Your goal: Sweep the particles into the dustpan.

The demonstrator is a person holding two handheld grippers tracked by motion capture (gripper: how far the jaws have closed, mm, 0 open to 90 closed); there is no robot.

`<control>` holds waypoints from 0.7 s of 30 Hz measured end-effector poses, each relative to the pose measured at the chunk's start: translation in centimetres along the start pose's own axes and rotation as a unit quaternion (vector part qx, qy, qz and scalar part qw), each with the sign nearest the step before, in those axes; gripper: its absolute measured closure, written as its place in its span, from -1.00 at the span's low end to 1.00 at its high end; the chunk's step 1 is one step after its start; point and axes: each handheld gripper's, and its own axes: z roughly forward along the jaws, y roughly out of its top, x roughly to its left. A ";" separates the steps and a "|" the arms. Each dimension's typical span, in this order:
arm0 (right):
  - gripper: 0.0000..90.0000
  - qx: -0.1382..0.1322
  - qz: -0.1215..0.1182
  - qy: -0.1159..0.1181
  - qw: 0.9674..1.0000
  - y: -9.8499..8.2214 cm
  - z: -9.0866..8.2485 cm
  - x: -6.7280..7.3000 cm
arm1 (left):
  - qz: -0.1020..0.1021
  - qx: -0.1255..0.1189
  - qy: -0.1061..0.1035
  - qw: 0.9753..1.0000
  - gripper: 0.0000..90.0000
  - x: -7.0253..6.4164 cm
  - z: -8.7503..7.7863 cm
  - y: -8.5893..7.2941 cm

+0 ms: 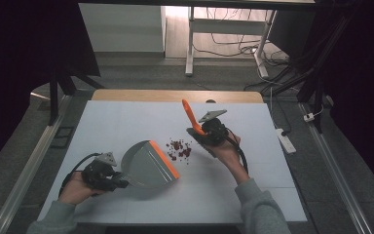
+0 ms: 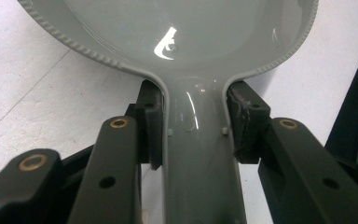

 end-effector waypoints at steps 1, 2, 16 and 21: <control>0.71 0.001 0.001 0.000 1.000 0.1 0.4 0.0 | 0.003 0.003 -0.001 1.000 0.37 0.0 0.0 0.0; 0.71 0.002 0.001 0.000 1.000 0.2 0.7 -0.1 | 0.003 0.003 0.000 1.000 0.37 0.0 0.0 0.0; 0.71 0.013 0.018 -0.012 1.000 0.7 3.2 -1.2 | 0.002 0.017 -0.007 1.000 0.36 0.0 1.2 0.7; 0.71 0.016 0.018 -0.014 1.000 0.9 3.6 -1.4 | -0.003 0.020 0.002 1.000 0.36 0.0 1.3 0.8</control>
